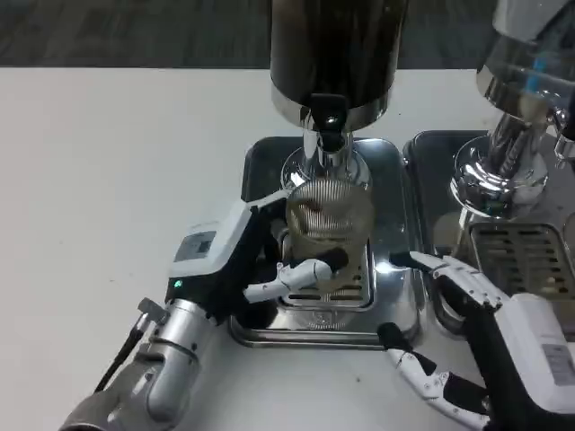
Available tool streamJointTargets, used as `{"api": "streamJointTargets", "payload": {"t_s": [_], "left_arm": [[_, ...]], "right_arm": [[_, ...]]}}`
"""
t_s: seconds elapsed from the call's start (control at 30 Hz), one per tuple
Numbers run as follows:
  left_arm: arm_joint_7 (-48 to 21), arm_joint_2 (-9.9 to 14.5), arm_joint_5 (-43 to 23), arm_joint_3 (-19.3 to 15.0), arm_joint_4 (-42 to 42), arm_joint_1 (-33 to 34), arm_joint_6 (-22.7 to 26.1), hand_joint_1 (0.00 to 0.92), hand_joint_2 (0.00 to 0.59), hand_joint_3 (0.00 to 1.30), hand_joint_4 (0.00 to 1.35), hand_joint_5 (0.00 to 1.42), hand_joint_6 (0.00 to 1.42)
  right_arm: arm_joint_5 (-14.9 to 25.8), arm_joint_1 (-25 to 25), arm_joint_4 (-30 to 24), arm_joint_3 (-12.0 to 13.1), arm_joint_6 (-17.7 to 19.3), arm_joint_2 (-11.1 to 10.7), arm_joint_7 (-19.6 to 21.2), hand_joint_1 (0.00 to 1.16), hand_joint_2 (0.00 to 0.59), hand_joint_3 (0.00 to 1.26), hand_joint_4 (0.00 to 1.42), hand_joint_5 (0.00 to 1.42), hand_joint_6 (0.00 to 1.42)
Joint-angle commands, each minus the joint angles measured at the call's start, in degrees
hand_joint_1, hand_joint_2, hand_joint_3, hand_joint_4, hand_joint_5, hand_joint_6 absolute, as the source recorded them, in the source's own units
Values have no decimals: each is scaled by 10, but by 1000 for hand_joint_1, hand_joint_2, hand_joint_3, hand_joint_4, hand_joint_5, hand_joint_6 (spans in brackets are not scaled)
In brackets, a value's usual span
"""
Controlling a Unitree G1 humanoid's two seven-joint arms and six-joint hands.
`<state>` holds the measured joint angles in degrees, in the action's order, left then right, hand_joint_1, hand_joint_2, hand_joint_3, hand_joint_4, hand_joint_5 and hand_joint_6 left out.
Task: Grasp the cup under the faucet to collect the drink, then remove the cup.
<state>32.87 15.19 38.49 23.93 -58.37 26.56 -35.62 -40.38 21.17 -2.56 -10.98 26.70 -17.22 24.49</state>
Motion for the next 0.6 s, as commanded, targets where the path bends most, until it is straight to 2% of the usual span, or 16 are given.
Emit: {"api": "streamJointTargets", "payload": {"t_s": [0.03, 0.17, 0.3, 0.6], "left_arm": [[-15, 13, -3, 3, 9, -19, 1, 68, 93, 419, 491, 765, 908], [-20, 22, -7, 0, 25, -31, -5, 68, 92, 419, 468, 730, 867], [-23, 35, -11, -1, 51, -48, -21, 51, 83, 382, 404, 672, 763], [-29, 50, -16, -12, 94, -74, -15, 35, 82, 361, 362, 578, 549]], "right_arm": [[9, -6, 10, 1, 6, 3, 1, 488, 354, 302, 271, 221, 342], [10, -9, 16, 0, 8, 4, 2, 489, 354, 303, 271, 221, 342], [9, -13, 20, -1, 10, 7, 4, 490, 354, 303, 271, 226, 342], [12, -24, 38, -3, 19, 7, 3, 492, 355, 304, 271, 231, 342]]}}
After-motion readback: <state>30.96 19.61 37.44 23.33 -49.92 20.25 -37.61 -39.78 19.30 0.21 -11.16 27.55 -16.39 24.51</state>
